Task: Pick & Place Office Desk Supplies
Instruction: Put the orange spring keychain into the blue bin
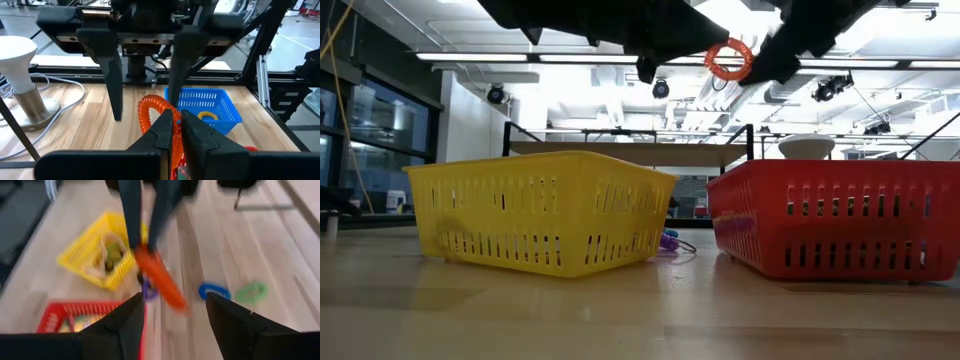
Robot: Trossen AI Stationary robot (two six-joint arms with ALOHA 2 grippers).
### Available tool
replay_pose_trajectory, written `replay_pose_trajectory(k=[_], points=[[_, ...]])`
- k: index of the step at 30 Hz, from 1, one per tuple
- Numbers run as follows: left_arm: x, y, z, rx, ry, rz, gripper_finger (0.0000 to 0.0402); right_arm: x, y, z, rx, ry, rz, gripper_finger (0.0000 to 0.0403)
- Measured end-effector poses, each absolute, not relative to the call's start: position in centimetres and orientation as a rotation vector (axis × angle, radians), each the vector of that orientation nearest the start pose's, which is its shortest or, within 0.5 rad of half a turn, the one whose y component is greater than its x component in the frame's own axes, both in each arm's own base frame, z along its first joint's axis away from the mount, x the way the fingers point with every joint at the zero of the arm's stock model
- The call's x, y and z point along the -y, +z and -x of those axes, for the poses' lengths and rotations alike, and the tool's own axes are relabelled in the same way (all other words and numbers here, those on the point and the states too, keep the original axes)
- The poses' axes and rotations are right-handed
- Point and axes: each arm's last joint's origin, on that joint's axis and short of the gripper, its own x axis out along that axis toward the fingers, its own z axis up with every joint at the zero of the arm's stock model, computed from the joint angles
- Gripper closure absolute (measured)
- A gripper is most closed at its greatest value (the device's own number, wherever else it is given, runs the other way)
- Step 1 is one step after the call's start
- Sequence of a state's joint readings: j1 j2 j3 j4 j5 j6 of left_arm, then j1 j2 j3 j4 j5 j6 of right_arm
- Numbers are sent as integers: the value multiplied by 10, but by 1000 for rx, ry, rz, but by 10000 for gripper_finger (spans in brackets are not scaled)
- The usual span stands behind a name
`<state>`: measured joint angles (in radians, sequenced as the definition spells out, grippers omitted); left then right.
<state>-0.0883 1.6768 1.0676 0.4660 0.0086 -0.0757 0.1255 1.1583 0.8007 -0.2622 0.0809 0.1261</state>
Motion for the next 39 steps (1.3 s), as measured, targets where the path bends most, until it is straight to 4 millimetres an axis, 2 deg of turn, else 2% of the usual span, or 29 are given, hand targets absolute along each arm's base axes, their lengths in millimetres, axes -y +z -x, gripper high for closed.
replay_pose_trajectory(k=[6,8,27,30,39], points=[[34,262,-378,-138,-91,70,381,-30,256,-254,-583,13,-55,203],[34,262,-377,-139,-91,70,381,-30,251,-252,-622,18,-46,204],[39,260,-377,-163,-102,61,381,-35,260,-254,-545,40,-46,205],[42,260,-376,-163,-111,59,381,-35,260,-254,-544,42,-42,220],[42,260,-376,-155,-113,59,381,-35,259,-254,-545,43,-39,297]])
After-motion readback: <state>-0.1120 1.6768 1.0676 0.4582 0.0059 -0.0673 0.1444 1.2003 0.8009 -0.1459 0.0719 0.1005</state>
